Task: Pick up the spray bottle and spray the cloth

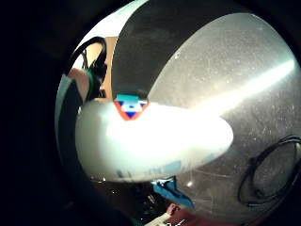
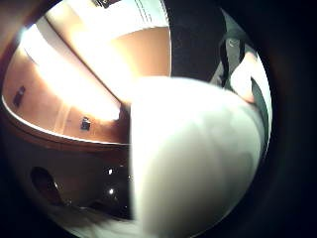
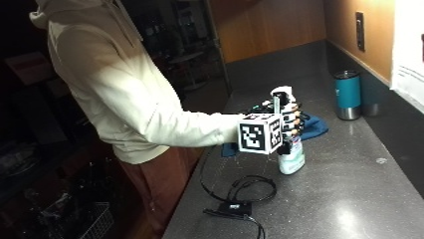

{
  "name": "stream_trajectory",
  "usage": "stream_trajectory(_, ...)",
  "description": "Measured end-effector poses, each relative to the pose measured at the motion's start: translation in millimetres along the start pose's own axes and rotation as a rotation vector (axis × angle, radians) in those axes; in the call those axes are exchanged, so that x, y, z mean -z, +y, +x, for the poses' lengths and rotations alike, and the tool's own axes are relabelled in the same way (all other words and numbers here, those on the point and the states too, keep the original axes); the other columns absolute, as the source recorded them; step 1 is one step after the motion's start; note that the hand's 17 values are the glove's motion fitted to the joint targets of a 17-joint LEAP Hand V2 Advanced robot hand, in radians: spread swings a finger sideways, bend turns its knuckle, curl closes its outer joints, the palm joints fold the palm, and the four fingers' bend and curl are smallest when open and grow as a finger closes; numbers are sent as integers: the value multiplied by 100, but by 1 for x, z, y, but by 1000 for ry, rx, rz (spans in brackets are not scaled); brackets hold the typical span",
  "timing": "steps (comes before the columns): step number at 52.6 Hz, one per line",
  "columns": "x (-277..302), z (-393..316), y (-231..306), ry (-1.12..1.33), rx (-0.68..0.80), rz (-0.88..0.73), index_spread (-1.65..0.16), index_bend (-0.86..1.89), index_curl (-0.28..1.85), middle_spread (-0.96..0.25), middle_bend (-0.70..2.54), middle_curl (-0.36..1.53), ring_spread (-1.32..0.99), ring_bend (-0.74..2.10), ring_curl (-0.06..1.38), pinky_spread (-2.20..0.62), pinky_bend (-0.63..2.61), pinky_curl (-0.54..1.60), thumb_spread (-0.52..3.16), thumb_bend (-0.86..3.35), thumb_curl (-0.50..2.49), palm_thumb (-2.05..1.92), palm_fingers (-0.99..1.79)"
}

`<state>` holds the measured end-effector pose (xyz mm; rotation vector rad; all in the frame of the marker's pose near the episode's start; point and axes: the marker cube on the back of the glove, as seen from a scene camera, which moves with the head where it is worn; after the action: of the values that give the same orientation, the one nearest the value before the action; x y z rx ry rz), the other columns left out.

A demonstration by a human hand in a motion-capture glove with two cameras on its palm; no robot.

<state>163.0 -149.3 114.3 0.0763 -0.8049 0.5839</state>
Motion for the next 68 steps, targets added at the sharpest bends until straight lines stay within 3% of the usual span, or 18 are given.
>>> stream_trajectory(17,-28,-24,12,89,44,-173,-22,28,48,-18,42,47,-23,44,41,-23,25,33,28,-2,59,104,131)
stream_trajectory(23,-33,-58,43,125,82,-432,-21,28,50,-17,44,48,-22,46,42,-26,27,34,21,-3,62,104,132)
stream_trajectory(28,-41,-65,15,392,190,-298,-21,29,50,-16,45,49,-22,47,43,-27,28,35,16,-3,64,104,133)
stream_trajectory(51,-96,-150,41,798,352,-536,-21,34,53,-14,49,51,-20,48,46,-30,32,38,6,-3,70,103,133)
stream_trajectory(68,-152,-195,78,1076,449,-581,-21,35,53,-13,50,51,-19,49,47,-30,32,39,5,-3,72,103,133)
